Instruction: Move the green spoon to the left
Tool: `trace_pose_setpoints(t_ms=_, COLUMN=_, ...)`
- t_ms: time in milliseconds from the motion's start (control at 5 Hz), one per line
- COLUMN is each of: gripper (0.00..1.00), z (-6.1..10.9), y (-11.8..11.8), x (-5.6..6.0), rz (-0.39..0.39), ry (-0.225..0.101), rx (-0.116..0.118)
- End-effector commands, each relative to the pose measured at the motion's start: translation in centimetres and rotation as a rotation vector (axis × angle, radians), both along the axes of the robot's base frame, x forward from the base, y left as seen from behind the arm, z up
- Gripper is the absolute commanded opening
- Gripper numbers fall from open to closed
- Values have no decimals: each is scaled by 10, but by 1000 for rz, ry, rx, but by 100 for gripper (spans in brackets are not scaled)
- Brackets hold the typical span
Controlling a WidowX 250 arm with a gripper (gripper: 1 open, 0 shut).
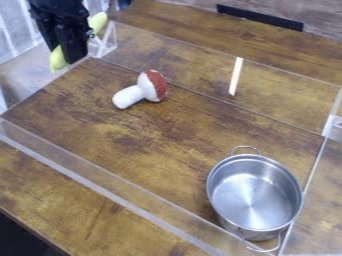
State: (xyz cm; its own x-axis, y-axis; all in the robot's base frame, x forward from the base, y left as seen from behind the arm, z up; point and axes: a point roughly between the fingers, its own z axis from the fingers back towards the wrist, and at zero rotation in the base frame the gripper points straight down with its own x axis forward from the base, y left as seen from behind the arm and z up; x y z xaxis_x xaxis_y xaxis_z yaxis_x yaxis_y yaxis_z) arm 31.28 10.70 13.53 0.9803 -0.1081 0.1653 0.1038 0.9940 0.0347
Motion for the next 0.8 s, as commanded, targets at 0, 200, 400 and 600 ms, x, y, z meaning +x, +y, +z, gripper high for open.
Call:
trace_pose_setpoints(t_ms=0, gripper=0, z=2, y=9, x=-1, rz=15, ry=-36, rx=1)
trace_pose_setpoints(t_ms=200, gripper=0, z=-13, y=12, x=2, rz=22, ry=-20, rx=-17)
trace_pose_setpoints(t_ms=400, gripper=0, z=-22, y=20, x=3, rz=30, ry=-6, rx=-32)
trace_pose_setpoints(t_ms=600, gripper=0, z=-23, y=25, x=3, rz=37, ry=1, rx=-48)
